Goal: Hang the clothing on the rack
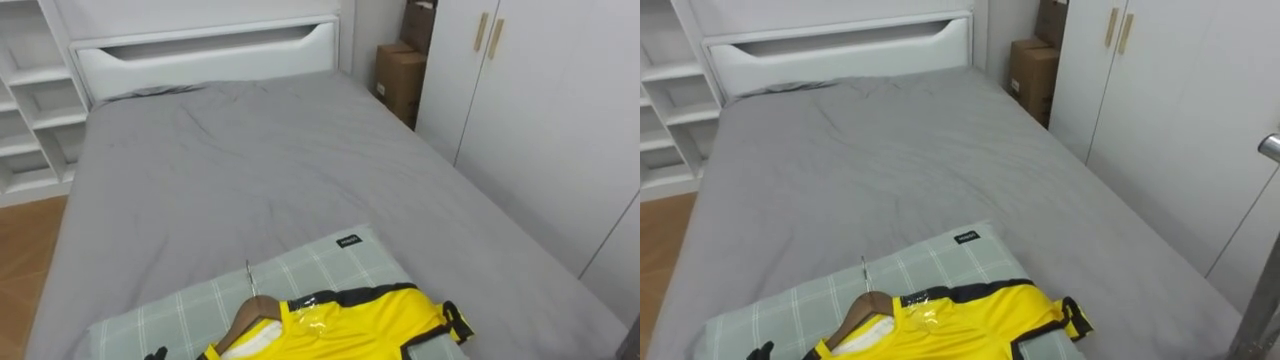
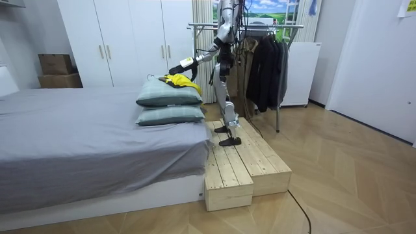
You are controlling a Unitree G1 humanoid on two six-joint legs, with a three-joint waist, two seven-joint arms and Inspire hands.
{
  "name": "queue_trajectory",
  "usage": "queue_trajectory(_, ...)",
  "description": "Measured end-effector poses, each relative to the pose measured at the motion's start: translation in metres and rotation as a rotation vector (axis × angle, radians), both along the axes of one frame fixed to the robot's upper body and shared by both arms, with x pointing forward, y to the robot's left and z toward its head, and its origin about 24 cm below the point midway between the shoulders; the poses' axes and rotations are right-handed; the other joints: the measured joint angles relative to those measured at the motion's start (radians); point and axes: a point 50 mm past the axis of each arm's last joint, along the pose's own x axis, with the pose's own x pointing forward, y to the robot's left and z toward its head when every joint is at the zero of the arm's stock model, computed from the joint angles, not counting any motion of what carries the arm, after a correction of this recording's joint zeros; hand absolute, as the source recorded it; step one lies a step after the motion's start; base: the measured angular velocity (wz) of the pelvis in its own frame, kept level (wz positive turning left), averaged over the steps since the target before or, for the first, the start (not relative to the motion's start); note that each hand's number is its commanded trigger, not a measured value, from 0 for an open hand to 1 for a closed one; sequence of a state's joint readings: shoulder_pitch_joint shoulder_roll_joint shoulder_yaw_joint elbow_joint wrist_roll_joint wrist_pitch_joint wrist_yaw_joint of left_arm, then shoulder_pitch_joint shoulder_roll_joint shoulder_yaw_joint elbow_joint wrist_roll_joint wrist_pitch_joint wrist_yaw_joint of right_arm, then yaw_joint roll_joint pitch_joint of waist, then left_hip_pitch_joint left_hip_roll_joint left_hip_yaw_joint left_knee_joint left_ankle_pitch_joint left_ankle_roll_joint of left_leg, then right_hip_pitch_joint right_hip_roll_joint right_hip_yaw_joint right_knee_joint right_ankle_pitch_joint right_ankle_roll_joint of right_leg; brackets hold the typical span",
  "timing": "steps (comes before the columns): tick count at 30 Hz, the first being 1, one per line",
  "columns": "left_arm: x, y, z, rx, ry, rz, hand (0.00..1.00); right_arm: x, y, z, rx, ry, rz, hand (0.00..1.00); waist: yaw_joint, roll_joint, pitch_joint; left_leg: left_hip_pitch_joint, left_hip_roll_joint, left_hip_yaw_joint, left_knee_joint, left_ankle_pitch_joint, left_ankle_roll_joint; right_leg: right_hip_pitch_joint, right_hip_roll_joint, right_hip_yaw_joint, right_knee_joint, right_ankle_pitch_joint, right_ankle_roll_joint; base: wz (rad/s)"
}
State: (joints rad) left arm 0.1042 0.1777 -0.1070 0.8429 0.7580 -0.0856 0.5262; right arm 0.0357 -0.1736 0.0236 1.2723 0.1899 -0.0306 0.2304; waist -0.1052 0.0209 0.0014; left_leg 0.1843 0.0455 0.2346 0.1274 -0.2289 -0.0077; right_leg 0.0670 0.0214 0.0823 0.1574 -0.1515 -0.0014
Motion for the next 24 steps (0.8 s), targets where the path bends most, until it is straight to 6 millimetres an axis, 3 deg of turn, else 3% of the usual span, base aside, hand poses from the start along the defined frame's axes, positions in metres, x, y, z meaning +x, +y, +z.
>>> queue_trajectory(4,-0.001,0.004,0.000,-0.003,0.008,0.028,0.00,0.000,-0.001,0.000,-0.005,0.002,-0.004,0.00,0.000,-0.002,0.0008,-0.002,0.000,-0.001,0.000,0.000,0.000,-0.001,0.000,-0.001,0.002,0.000,0.000,0.00)
queue_trajectory(9,0.002,0.007,0.002,-0.007,-0.003,0.053,0.00,-0.001,0.000,0.000,-0.008,0.005,-0.007,0.00,0.001,-0.006,-0.0038,-0.003,0.000,-0.001,0.000,0.000,0.000,0.000,0.000,-0.001,-0.001,0.002,0.000,0.00)
queue_trajectory(14,0.015,0.013,0.009,-0.009,-0.038,0.059,0.00,-0.002,0.000,-0.001,-0.005,0.007,-0.007,0.00,0.002,-0.022,-0.0023,-0.001,0.000,-0.001,0.000,0.000,0.000,0.002,0.000,0.001,-0.003,0.002,0.000,0.00)
queue_trajectory(24,0.022,0.017,0.012,-0.008,-0.042,0.057,0.00,-0.003,0.000,0.000,-0.006,0.007,-0.010,0.00,0.001,-0.022,-0.0013,-0.002,0.000,-0.002,0.000,0.000,0.000,0.003,0.000,0.002,-0.005,0.004,0.000,0.00)
